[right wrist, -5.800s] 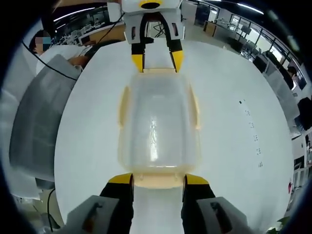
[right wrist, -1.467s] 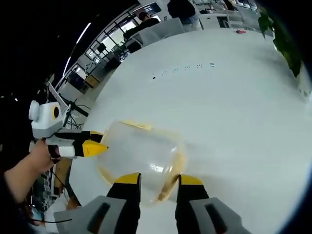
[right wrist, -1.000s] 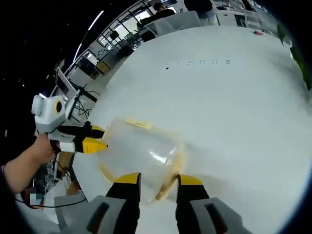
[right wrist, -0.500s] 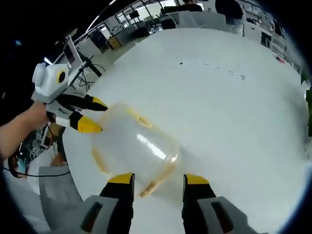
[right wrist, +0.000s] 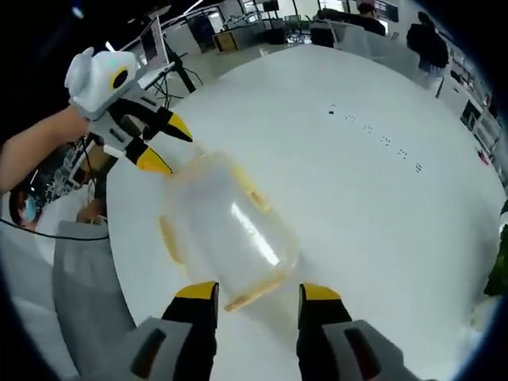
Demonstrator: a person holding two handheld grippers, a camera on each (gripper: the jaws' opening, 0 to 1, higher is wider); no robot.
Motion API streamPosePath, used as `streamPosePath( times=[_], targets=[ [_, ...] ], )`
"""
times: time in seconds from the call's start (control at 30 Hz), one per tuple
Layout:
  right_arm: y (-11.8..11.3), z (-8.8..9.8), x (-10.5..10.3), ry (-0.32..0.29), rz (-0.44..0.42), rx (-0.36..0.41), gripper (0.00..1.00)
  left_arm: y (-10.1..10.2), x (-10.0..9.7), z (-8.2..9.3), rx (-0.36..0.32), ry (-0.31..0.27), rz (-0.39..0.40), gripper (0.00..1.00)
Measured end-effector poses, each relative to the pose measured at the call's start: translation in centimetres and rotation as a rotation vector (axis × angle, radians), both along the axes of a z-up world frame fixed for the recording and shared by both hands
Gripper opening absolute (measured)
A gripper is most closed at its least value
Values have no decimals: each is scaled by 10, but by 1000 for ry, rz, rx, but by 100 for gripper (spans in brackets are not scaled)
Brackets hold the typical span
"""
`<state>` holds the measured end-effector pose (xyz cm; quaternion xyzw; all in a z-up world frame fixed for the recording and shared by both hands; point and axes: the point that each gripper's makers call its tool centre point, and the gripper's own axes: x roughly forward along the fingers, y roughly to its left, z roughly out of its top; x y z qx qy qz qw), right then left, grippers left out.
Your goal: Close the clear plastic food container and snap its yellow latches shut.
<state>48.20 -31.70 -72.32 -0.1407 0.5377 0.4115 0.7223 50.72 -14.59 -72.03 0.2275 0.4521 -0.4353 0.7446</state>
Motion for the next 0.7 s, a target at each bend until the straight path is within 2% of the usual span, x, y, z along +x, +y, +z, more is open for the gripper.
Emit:
streamPosePath(
  times=[0.03,0.07,0.1,0.2,0.3,0.5,0.7],
  targets=[
    [0,0,0,-5,7,-5,38,2,1,0,25,-20,-21,33],
    [0,1,5,-47,58,-15,39,1,2,0,44,-38,-49,33],
    [0,1,6,-60,71,-22,40,0,2,1,48,-43,-57,32],
    [5,3,4,-69,121,-31,41,-9,0,3,37,-39,-82,33],
    [5,4,4,-92,188,-53,41,-10,0,4,75,-62,-144,34],
    [13,9,5,-132,299,-64,38,-18,4,12,86,-95,-213,35],
    [17,8,5,-145,369,-92,36,-27,6,17,120,-125,-284,35]
  ],
)
